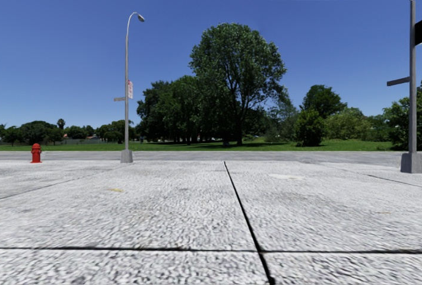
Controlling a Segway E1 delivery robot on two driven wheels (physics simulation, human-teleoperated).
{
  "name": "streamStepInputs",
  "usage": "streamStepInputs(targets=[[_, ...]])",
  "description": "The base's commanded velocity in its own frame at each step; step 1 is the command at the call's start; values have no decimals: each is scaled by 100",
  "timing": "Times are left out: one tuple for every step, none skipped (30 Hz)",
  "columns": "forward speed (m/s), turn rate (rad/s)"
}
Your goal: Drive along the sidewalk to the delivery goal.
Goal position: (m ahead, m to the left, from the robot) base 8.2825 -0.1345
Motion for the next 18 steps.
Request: streamStepInputs(targets=[[200, 0], [200, 0], [200, 0], [200, 0], [200, 0], [200, 0], [200, 0], [200, 0], [200, 0], [200, 0], [200, 0], [200, 0], [200, 0], [200, 0], [200, 0], [200, 0], [200, 0], [200, 0]])
